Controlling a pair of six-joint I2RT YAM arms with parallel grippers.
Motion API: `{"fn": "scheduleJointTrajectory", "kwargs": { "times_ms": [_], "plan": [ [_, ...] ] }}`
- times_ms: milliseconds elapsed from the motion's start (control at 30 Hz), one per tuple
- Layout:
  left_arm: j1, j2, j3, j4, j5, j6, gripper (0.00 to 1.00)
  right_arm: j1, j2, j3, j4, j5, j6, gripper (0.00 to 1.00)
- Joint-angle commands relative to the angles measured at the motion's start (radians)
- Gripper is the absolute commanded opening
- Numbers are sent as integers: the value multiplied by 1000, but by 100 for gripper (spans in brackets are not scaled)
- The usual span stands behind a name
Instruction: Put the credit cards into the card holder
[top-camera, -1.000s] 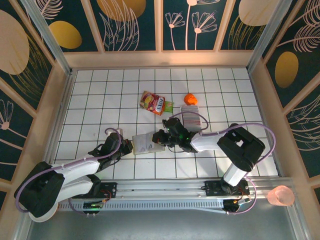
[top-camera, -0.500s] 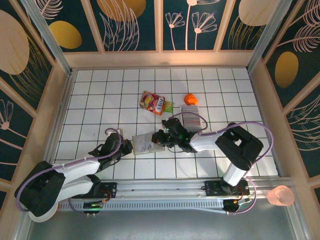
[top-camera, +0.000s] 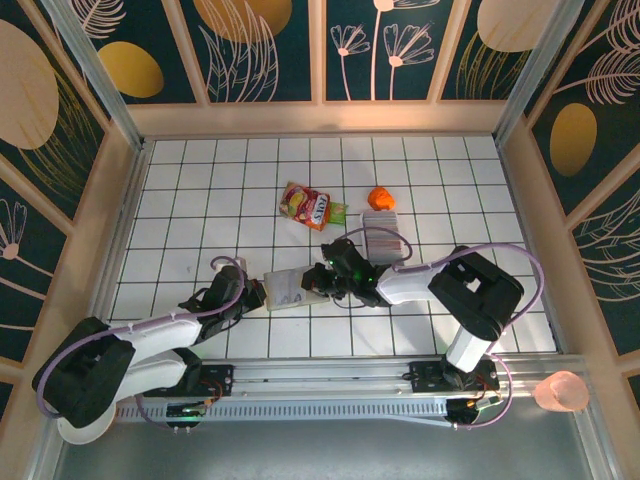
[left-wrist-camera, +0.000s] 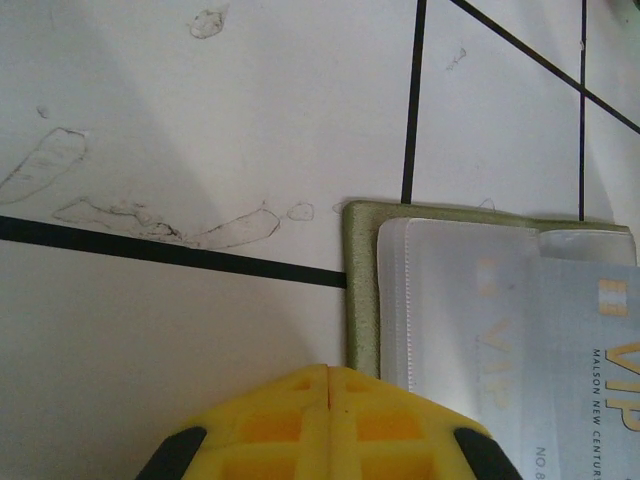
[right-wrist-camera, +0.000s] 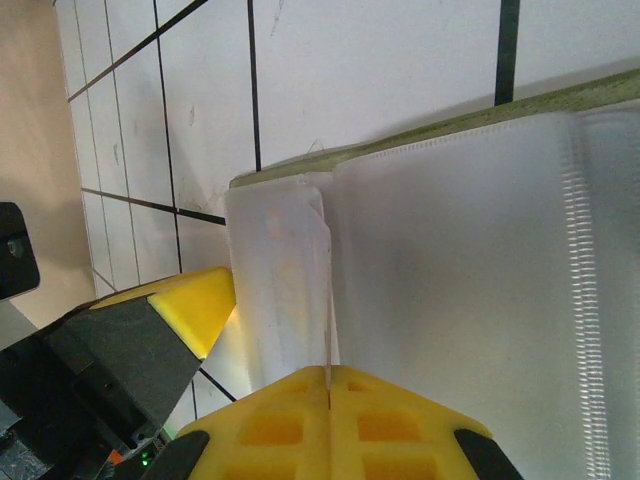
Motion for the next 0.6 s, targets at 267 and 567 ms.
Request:
{"fn": "scheduleJointTrajectory", "kwargs": {
  "times_ms": [267, 567],
  "plan": [
    [5, 40, -2, 35, 22, 12, 0, 11, 52, 47, 48, -68, -18, 0],
    [4, 62, 3, 40, 30, 16, 0, 18, 69, 93, -36, -54, -62, 0]
  ]
}}
